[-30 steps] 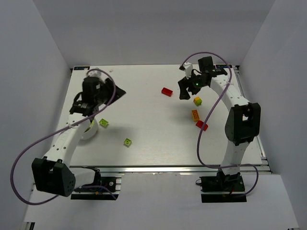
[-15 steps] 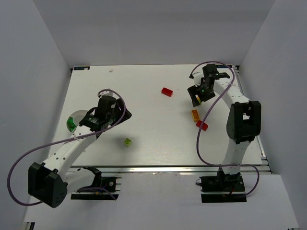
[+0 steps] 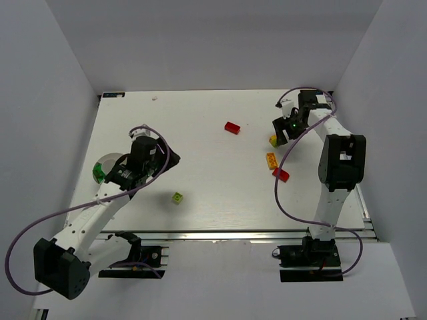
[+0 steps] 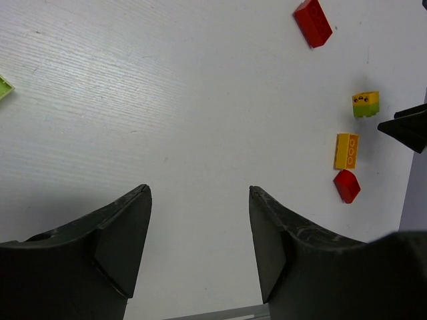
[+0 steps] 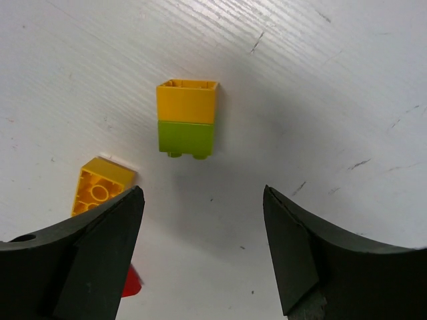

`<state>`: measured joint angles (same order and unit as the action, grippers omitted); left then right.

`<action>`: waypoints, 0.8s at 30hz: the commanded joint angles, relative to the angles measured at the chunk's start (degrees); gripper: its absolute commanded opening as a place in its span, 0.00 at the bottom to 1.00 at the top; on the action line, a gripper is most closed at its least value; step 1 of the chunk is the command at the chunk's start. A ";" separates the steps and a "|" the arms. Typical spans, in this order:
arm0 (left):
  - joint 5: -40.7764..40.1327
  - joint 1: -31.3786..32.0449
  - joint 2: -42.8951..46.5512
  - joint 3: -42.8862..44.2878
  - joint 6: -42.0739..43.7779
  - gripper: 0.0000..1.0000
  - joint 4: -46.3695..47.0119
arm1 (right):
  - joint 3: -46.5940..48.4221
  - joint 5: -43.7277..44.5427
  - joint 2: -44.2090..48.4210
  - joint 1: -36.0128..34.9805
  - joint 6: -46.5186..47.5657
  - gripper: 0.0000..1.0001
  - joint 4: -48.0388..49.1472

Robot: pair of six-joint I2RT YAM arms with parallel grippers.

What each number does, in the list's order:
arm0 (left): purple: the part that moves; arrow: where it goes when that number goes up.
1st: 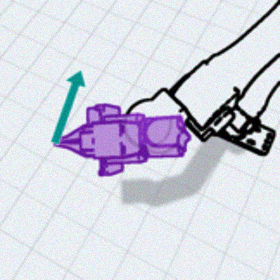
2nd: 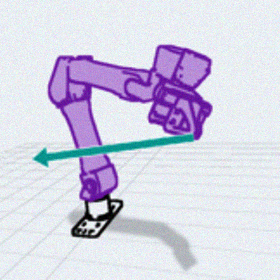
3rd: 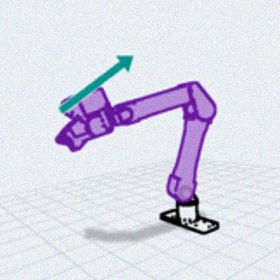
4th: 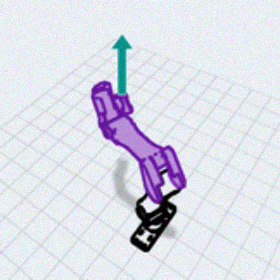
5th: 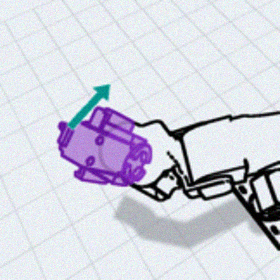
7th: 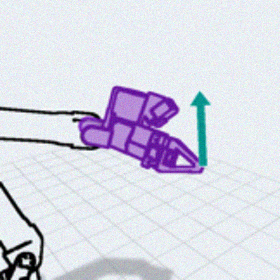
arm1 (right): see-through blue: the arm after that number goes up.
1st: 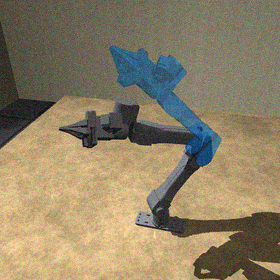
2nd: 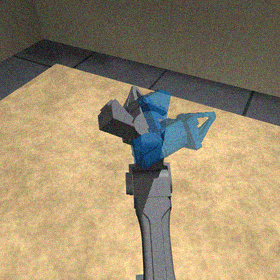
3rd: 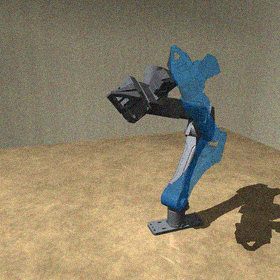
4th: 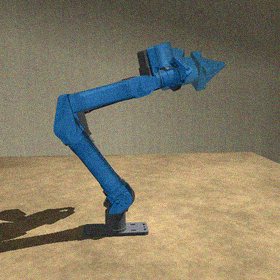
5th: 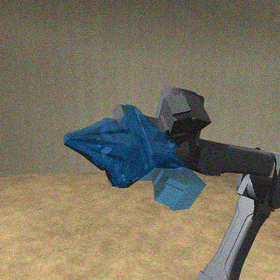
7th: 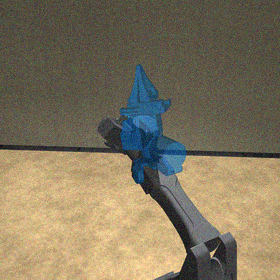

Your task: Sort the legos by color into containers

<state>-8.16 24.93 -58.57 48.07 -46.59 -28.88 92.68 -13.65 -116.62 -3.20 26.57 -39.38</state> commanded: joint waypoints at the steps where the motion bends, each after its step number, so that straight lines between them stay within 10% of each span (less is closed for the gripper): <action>1: -0.27 0.21 -0.67 0.61 0.27 0.70 1.20 | -1.10 -6.65 0.69 0.21 3.84 0.77 4.57; 24: -0.36 0.21 -4.54 4.39 1.24 0.70 1.11 | 0.04 -9.73 -5.55 0.21 5.07 0.49 6.94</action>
<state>-8.19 24.93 -62.81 49.52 -45.93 -28.32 92.51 -22.85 -122.74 -3.09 31.79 -34.33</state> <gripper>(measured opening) 0.702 0.518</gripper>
